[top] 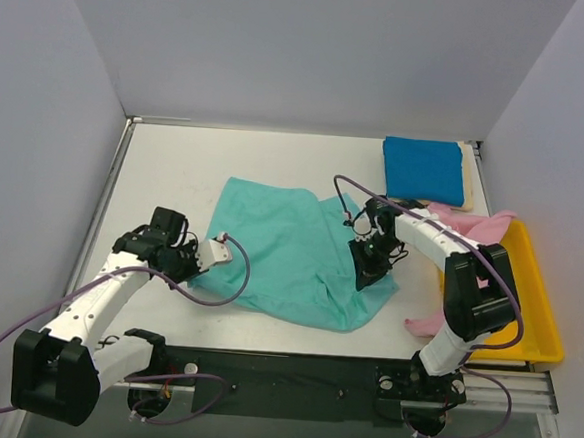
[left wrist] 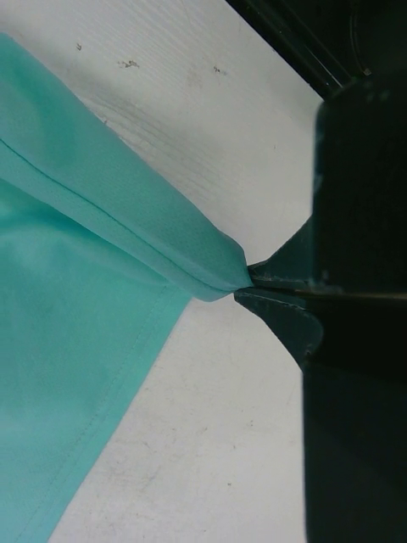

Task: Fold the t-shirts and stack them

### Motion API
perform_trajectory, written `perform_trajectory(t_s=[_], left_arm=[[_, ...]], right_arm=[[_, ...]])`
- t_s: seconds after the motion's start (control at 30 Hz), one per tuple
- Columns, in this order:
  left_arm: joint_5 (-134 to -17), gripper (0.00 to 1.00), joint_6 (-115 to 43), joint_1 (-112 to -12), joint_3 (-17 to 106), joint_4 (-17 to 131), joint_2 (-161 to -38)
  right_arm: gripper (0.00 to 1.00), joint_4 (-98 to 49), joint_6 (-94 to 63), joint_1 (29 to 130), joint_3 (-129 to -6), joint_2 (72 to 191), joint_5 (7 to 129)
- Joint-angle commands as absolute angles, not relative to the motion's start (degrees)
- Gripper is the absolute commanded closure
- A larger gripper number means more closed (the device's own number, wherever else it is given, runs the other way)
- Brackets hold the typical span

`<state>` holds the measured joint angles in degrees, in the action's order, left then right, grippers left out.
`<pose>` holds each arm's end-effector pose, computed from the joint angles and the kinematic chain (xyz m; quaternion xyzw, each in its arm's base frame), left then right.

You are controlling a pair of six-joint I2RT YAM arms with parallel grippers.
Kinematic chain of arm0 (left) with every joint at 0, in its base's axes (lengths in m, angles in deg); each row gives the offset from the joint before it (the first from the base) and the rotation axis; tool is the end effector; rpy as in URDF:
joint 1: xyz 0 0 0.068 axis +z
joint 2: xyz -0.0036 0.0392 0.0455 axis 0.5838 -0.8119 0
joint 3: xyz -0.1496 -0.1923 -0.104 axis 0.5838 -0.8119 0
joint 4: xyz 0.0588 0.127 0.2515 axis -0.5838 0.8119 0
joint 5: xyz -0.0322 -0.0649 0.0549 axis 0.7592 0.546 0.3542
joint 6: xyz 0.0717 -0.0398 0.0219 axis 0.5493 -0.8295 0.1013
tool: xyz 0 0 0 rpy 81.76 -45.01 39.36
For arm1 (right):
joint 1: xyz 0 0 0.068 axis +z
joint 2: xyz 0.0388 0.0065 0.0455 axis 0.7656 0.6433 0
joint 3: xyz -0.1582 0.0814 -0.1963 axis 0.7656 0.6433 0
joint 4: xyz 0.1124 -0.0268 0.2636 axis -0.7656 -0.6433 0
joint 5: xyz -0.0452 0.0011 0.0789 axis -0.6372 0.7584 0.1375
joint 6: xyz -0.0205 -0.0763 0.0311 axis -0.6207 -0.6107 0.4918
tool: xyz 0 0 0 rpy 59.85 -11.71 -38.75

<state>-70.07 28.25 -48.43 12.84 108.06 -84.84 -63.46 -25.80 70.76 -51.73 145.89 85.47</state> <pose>0.2146 -0.0665 0.1616 0.5458 0.8103 -0.0494 0.2077 0.3040 0.1495 0.1193 -0.2285 0.9411 0.2330 0.0885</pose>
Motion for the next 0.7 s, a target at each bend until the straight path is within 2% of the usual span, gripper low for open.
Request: perform_trajectory(t_s=[0.0,0.13,0.27,0.33,0.4,0.67], left_arm=[[-71.1,1.0,25.6,-48.4,16.3,105.2,-85.1],[-77.4,1.0,22.1,-47.2,19.4,101.0,-86.0],[-81.8,1.0,22.0,-45.0,30.2,99.4,-89.3],[-82.0,1.0,22.2,-43.9,38.4,103.2,-91.2],[-82.6,1.0,22.3,-43.2,45.8,108.3,-92.2],[-90.3,1.0,19.0,-41.4,64.1,117.8,-87.1]], right_arm=[[1.0,-68.8,-24.5,69.3,-52.6,143.6,82.0],[1.0,-69.4,-22.9,65.5,-57.4,137.6,81.1],[1.0,-70.4,-22.8,61.5,-73.7,131.9,80.7],[1.0,-71.7,-22.6,60.1,-84.5,129.7,80.9],[1.0,-73.3,-20.7,58.7,-90.0,126.0,81.1],[1.0,-71.9,-23.7,57.7,-89.6,105.5,84.8]])
